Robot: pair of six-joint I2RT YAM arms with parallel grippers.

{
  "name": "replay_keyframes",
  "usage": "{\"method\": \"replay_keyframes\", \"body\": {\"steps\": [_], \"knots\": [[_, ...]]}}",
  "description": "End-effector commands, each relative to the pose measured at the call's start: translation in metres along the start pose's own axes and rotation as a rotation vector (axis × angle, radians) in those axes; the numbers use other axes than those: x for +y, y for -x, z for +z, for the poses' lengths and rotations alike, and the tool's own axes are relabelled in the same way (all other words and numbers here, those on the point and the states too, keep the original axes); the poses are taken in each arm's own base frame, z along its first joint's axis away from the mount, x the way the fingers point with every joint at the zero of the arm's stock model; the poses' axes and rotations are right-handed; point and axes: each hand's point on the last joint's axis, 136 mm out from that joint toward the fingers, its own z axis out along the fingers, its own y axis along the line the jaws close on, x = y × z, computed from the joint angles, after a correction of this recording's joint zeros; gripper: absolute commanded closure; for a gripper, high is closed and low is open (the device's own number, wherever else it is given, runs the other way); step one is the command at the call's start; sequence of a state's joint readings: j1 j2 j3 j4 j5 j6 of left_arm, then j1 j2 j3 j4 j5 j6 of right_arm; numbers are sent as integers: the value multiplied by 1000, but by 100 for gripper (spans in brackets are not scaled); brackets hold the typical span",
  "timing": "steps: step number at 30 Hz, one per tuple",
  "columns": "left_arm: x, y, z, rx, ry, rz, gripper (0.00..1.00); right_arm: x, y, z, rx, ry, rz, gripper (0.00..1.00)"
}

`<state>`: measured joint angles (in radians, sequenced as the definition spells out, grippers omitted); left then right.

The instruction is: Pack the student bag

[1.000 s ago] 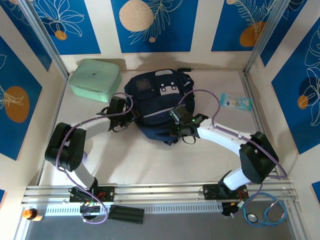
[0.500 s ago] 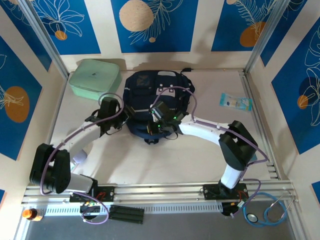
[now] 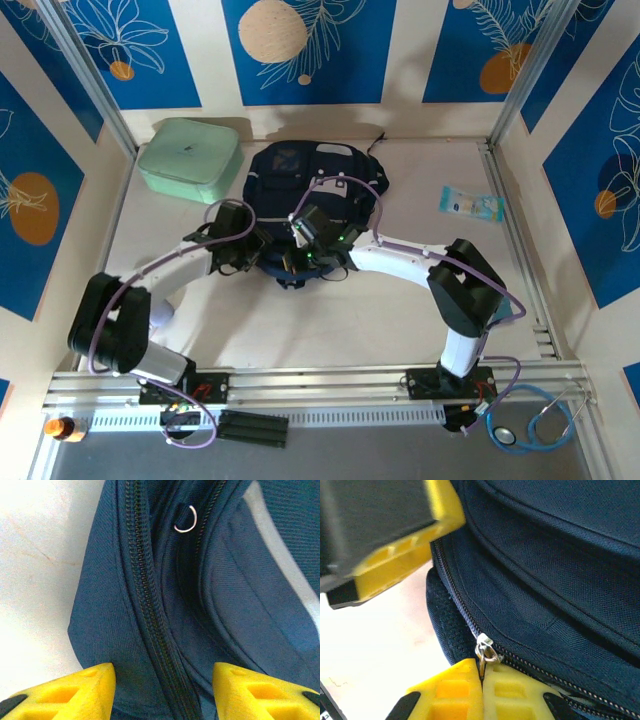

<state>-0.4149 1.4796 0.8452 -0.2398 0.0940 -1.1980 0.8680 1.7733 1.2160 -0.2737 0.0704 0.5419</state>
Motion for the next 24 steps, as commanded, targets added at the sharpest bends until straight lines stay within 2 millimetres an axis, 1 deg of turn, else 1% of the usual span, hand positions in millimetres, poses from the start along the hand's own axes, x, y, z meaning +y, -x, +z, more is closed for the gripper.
{"method": "replay_keyframes", "body": {"steps": [1,2,4,7,10,12,14,19,24], "knots": [[2,5,2,-40,37,-26,48,27,7,-5,-18,85,-58,100],[12,9,2,-70,67,-51,50,26,5,-4,-13,80,-62,100],[19,16,1,-124,69,-90,53,22,2,-3,3,61,-65,100],[11,24,4,-153,28,-105,54,9,-4,-2,32,4,-63,100],[-2,23,15,-114,-17,-106,56,3,-10,-5,46,-12,-77,100],[-4,22,23,-88,-26,-114,62,1,-13,-7,49,-24,-78,100],[-3,24,25,-89,-32,-125,70,-6,-14,-10,46,-62,-69,100],[1,30,21,-108,-30,-128,90,-29,-17,-18,39,-163,-32,100],[4,38,14,-125,-36,-114,100,-60,-31,-25,46,-274,-9,100]]}}
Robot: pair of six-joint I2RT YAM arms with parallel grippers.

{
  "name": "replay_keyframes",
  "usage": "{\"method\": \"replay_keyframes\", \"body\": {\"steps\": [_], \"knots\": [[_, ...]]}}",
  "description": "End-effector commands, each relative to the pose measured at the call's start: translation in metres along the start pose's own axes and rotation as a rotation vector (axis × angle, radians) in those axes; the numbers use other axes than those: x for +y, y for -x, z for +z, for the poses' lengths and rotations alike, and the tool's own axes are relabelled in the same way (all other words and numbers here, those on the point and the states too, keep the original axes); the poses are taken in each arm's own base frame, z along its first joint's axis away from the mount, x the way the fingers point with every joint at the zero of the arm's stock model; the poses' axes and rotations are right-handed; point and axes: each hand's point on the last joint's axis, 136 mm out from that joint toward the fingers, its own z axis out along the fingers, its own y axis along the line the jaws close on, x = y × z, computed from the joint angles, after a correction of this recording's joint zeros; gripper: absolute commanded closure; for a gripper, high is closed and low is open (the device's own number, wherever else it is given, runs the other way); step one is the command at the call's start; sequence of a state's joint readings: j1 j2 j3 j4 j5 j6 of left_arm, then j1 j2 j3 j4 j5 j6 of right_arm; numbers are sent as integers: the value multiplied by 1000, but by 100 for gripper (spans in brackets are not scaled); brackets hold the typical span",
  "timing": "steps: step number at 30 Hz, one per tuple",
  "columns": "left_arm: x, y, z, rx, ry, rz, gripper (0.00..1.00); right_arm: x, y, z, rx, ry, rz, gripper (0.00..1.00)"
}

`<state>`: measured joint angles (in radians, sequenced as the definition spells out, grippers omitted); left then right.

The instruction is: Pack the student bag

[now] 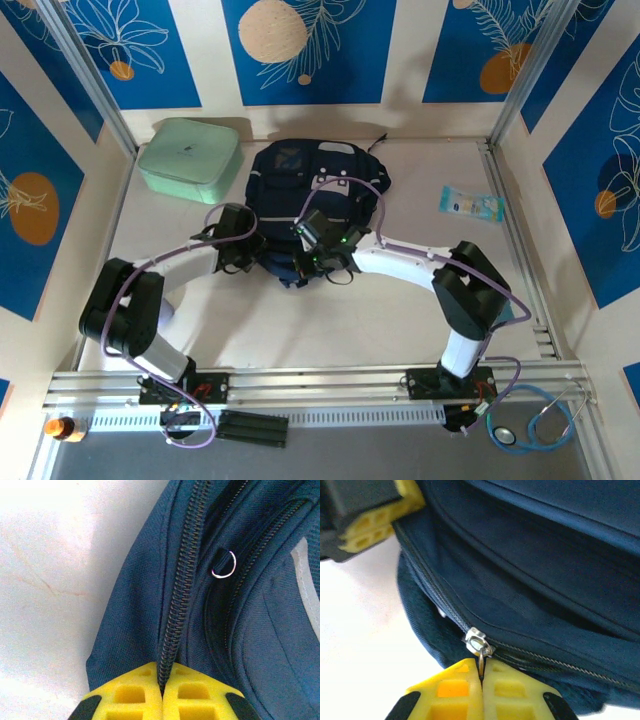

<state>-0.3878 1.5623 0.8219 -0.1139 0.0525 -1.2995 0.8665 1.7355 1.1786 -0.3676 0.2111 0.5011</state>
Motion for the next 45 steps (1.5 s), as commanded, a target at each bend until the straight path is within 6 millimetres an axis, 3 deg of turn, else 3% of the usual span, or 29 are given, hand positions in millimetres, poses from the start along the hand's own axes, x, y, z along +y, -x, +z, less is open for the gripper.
{"method": "replay_keyframes", "body": {"steps": [1,8,24,27,30,32,34,39,42,45], "knots": [[-8,20,-9,-61,-48,17,100,-35,-23,-10,42,-132,24,100],[-8,28,-14,-59,-59,33,100,-84,-38,-18,45,-275,73,100],[6,40,-22,-47,21,131,100,-165,-19,-30,39,-356,318,100],[5,40,-23,-40,17,138,100,-159,-12,-30,29,-315,299,100],[-5,37,-23,-15,-16,172,100,-132,-7,-27,20,-187,226,100],[-14,34,-26,6,-48,225,89,-109,-6,-27,17,-110,168,100],[-25,34,-35,6,-78,319,73,-88,-6,-27,20,-42,128,100],[-55,17,-62,0,-181,667,38,-73,-5,-29,25,17,150,100],[-75,-11,-74,49,-272,924,35,-74,-2,-32,24,41,163,100],[-82,-39,-73,114,-278,1179,35,-66,2,-38,17,101,150,100]]}}
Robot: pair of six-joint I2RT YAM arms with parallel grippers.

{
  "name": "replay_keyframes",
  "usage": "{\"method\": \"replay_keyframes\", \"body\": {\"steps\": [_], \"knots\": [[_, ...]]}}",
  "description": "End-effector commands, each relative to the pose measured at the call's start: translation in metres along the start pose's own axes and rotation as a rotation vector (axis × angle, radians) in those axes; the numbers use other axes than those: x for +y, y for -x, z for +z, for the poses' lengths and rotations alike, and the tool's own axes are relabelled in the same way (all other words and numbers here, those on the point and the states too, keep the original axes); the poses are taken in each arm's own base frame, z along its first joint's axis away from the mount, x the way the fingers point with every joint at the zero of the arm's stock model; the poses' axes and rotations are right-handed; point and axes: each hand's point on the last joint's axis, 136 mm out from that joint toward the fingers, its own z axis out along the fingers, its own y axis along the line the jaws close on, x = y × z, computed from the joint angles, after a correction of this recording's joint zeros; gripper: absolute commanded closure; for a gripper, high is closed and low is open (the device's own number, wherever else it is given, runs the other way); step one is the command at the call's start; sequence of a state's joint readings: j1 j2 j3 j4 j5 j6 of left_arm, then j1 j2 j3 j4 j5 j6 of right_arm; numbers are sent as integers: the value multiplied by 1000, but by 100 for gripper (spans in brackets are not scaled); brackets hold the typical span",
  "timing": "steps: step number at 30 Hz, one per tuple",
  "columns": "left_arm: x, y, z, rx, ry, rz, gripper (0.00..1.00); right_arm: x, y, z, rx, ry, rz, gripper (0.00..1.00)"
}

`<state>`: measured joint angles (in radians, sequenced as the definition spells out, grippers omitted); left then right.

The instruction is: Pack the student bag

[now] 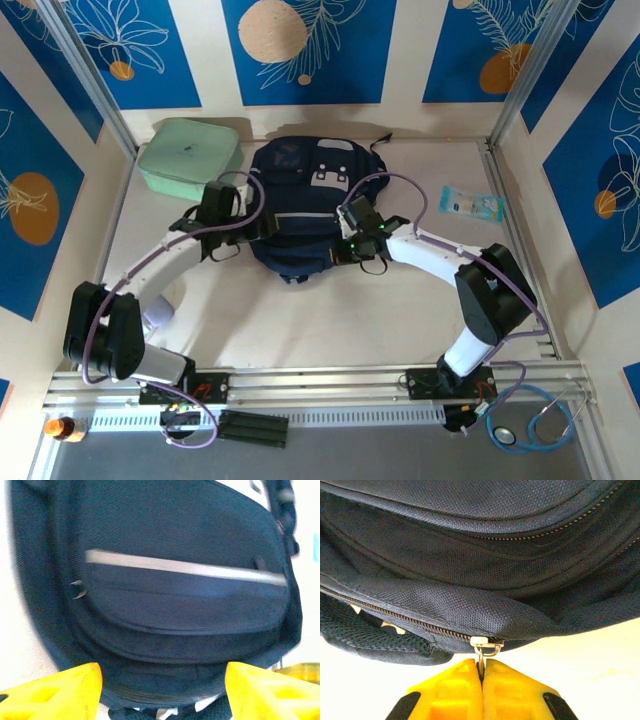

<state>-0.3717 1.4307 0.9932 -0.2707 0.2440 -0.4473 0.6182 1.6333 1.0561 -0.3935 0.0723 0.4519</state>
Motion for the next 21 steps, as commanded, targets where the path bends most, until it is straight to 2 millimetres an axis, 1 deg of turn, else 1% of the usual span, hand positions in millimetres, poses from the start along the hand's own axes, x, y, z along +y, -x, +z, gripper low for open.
{"method": "replay_keyframes", "body": {"steps": [1,4,6,11,13,17,19,21], "knots": [[-33,-17,3,114,-77,370,34,24,1,-18,7,137,-29,100],[-45,-33,21,199,-142,502,34,44,0,-27,22,232,-66,100],[-49,-40,32,224,-192,541,34,52,-2,-30,36,259,-71,100],[-60,-47,46,230,-300,584,35,52,-1,-29,52,263,-24,100],[-62,-56,50,265,-349,601,34,54,1,-31,60,280,-9,100],[-67,-74,49,328,-436,628,34,53,5,-32,75,279,29,100],[-70,-80,46,345,-476,640,34,49,7,-32,78,277,53,100],[-69,-83,46,353,-482,644,35,47,9,-33,78,278,69,100]]}}
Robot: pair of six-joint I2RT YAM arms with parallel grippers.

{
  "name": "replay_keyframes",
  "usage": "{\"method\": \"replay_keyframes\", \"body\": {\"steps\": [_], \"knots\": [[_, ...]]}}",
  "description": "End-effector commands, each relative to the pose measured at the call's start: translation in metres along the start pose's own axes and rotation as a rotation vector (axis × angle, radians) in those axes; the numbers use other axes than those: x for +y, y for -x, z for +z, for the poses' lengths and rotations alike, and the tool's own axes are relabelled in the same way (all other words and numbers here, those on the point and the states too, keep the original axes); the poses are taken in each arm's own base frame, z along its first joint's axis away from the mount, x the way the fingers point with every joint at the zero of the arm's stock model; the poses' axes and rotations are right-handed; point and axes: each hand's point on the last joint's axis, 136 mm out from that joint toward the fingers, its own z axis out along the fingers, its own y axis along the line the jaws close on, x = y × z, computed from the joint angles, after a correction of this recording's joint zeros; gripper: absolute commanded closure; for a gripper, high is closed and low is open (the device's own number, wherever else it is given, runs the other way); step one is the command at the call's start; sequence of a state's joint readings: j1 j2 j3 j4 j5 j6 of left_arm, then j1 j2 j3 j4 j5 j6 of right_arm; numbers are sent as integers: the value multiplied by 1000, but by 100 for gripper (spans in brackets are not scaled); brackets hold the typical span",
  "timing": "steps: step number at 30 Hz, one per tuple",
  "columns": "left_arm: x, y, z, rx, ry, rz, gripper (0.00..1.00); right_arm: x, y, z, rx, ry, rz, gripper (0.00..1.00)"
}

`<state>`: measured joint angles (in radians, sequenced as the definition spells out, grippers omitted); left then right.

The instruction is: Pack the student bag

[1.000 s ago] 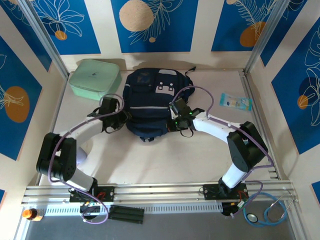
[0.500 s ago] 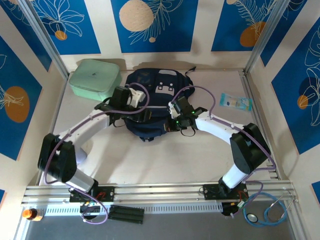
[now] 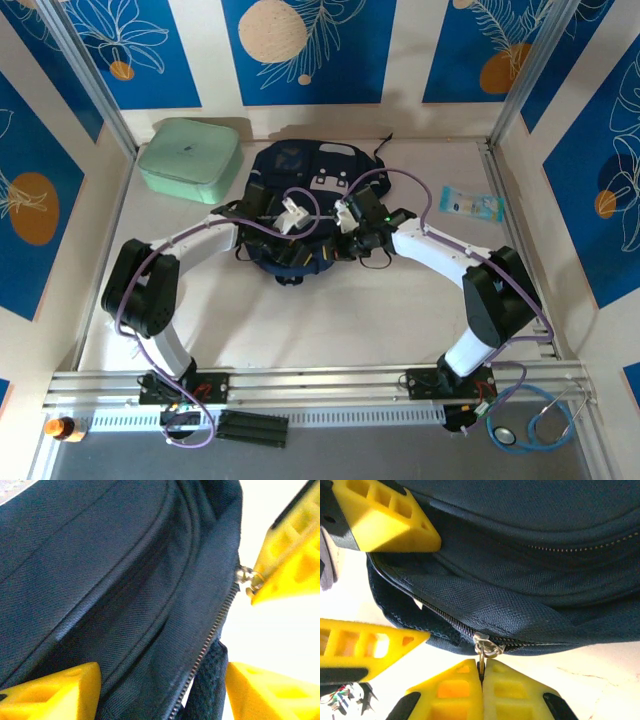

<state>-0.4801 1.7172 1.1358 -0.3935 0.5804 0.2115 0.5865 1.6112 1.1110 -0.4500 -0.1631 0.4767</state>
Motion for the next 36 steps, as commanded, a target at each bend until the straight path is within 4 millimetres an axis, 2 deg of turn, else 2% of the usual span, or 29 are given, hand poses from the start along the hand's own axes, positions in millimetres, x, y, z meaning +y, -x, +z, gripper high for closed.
{"method": "replay_keyframes", "body": {"steps": [1,5,7,10,15,18,21,26,30,36], "knots": [[-13,-4,1,19,-92,48,37,15,7,-10,7,75,24,100],[2,-7,7,45,-29,42,54,19,9,-14,0,89,15,100],[2,1,7,19,-33,45,67,19,8,-13,5,89,14,100],[-2,14,4,-35,-46,53,80,20,4,-8,23,73,16,100],[-14,35,-4,-127,-99,50,92,31,-1,4,42,61,27,100],[-15,41,-7,-162,-96,55,95,38,-2,10,44,84,48,100],[-13,40,-8,-162,-90,49,97,30,-1,10,29,65,92,100],[-5,38,-11,-181,-63,18,100,15,3,-12,-46,38,132,100],[5,43,-15,-201,-5,9,100,4,-3,-30,-78,-92,152,100],[12,44,-18,-211,21,-8,100,-18,-12,-43,-85,-215,267,100]]}}
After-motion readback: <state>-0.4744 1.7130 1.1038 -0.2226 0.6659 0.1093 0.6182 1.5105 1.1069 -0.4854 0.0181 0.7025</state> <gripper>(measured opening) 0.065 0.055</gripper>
